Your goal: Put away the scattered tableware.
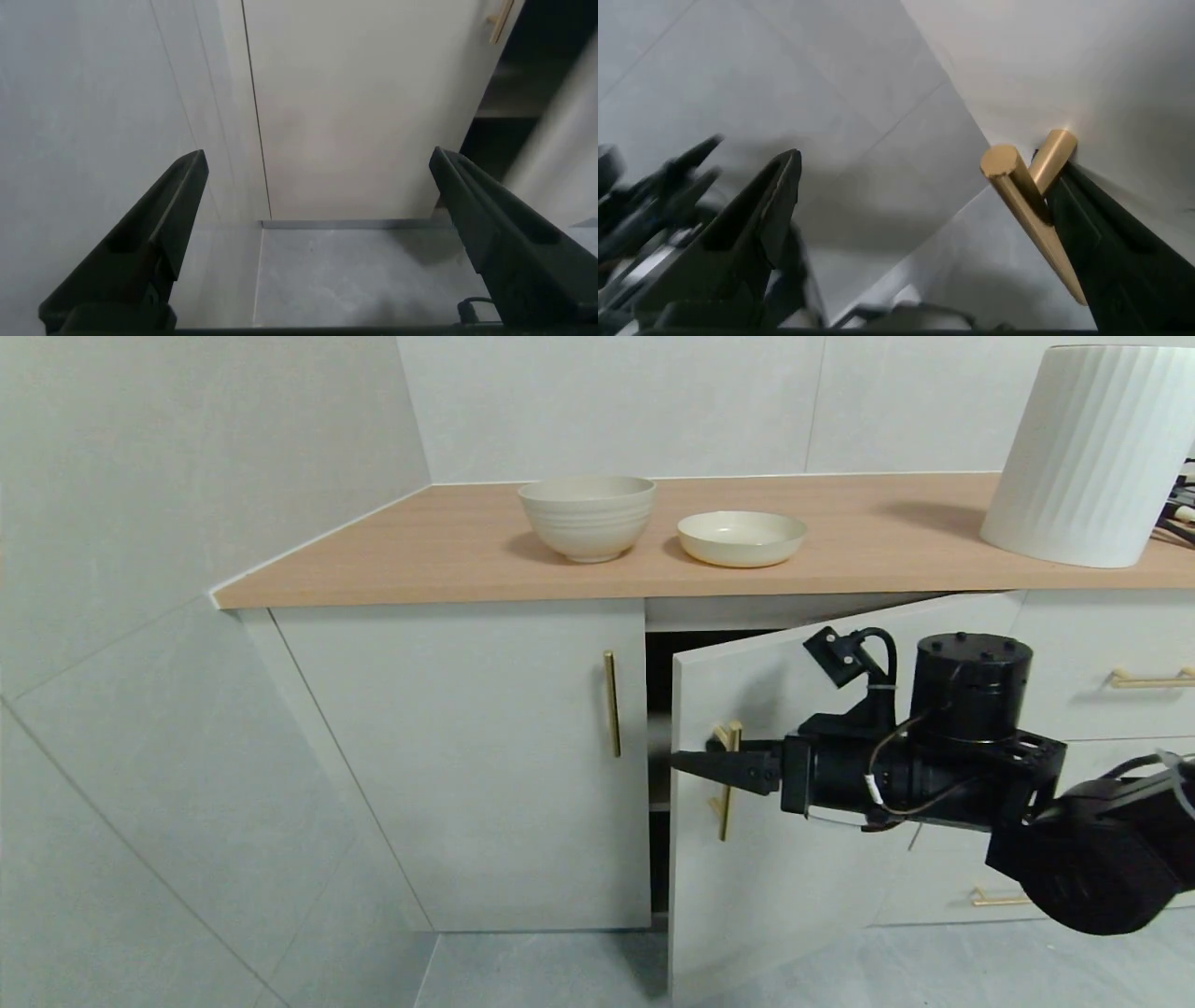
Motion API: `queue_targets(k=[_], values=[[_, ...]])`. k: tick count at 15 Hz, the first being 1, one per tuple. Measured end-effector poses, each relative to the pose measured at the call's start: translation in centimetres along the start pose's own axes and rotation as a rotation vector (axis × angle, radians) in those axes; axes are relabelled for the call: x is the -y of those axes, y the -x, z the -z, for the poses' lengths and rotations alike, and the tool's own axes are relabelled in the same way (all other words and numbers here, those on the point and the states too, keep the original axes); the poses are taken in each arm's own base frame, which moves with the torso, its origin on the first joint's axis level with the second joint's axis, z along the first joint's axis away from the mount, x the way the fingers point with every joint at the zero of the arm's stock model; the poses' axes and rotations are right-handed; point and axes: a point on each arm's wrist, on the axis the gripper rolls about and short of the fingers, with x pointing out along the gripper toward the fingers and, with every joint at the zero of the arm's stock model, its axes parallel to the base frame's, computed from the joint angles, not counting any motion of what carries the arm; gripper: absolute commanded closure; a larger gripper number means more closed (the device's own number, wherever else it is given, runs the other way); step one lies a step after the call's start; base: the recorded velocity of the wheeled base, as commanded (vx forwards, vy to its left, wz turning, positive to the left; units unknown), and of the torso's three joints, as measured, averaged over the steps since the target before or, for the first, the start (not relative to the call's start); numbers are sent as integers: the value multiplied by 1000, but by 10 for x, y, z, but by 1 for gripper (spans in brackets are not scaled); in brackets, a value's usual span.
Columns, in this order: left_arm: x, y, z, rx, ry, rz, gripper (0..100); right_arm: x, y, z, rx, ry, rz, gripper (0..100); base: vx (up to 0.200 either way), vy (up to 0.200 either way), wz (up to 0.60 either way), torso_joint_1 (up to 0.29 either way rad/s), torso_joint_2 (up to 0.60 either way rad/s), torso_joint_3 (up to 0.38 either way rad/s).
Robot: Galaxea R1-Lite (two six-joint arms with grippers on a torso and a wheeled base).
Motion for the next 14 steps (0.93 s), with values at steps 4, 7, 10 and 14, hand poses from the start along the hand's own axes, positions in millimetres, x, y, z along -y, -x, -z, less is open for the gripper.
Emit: queue_targets(k=[4,7,10,14], values=[[0,0,0,0,0,-1,0,-20,29,12,-24,-12,-16,0,0,0,0,0,0,0],[0,0,0,1,-14,5,0,-28,43,20,-33,-19,-14,0,0,0,0,0,0,0],[3,7,-19,48,-7,134,0,-33,50,22,-32,-18,-15,0,0,0,0,0,0,0],[10,13,-71,0,60,466,0,-35,52,22,-31,-18,-17,0,0,0,0,0,0,0]])
